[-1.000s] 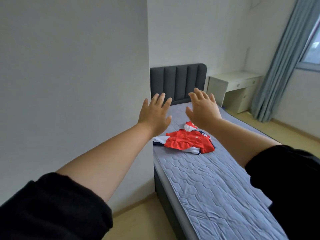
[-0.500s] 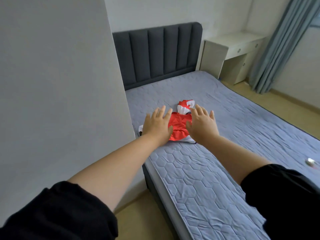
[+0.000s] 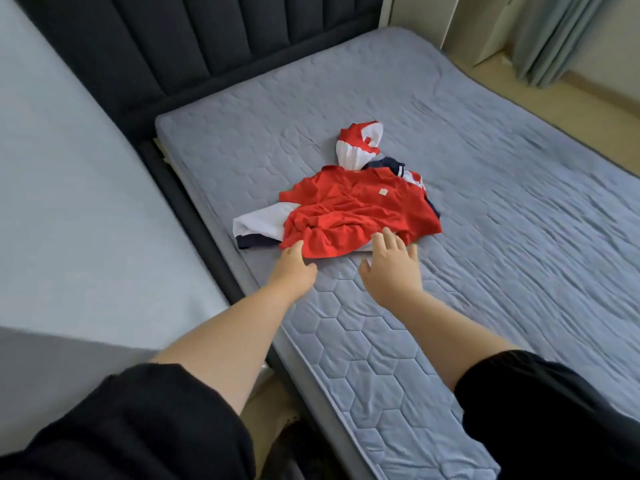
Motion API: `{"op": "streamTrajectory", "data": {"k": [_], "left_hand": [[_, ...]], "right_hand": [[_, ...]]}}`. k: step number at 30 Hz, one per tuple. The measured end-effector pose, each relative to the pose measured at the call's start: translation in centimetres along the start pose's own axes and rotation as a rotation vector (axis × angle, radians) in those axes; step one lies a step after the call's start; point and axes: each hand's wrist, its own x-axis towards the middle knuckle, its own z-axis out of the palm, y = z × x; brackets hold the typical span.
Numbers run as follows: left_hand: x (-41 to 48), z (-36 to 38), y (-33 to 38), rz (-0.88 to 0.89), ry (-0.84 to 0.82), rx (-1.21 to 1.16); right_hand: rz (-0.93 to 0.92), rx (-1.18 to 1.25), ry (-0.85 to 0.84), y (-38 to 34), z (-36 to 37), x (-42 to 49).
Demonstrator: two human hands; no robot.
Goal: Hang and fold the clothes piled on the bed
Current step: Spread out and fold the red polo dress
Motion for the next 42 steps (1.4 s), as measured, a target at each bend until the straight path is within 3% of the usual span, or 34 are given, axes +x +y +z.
{"op": "streamTrajectory", "data": {"k": [8, 10, 14, 18, 22, 24, 27, 31, 33, 36, 42], "left_hand": [[12.4, 7.6, -6.6, -0.664, -0.072, -0.910], [14.6, 9.2, -7.9, -0.707, -0.090, -1.073], [18.4, 11.1, -9.7, -0.766, -0.115, -1.145], [21.4, 11.9, -9.5, -0.715, -0.090, -1.272], [23.4, 12.0, -8.8, -0.650, 0.044, -1.093], [22.3, 12.9, -8.4, -0.509, 0.053, -0.661], [18.2, 14.5, -7.7, -0.306, -0.025, -0.149], [11.9, 15.3, -6.3, -0.070, -0.147, 0.070], [9.0, 14.7, -4.8, 0.020, -0.315, 0.164], [5.6, 12.5, -2.4, 0.073, -0.580, 0.185], [-2.8, 6.6, 2.1, 0.019, -0.965, -0.198]], "right_hand": [[0.109, 0.155, -0.060, -0.3, 10.3, 7.4], [0.162, 0.213, -0.079, -0.2, 12.8, 7.5], [0.216, 0.275, -0.151, 0.3, 17.0, 6.2], [0.247, 0.309, -0.154, 1.6, 18.9, 5.7], [0.281, 0.347, -0.157, 2.9, 19.7, 5.3], [0.306, 0.354, -0.153, 3.5, 19.5, 5.1], [0.315, 0.344, -0.174, 4.4, 19.2, 4.3], [0.352, 0.418, -0.181, 5.4, 18.1, 2.0], [0.342, 0.464, -0.167, 5.9, 17.0, 0.6], [0.223, 0.403, -0.204, 6.6, 15.2, -1.5], [0.001, 0.200, -0.218, 6.6, 11.4, -5.8]]}}
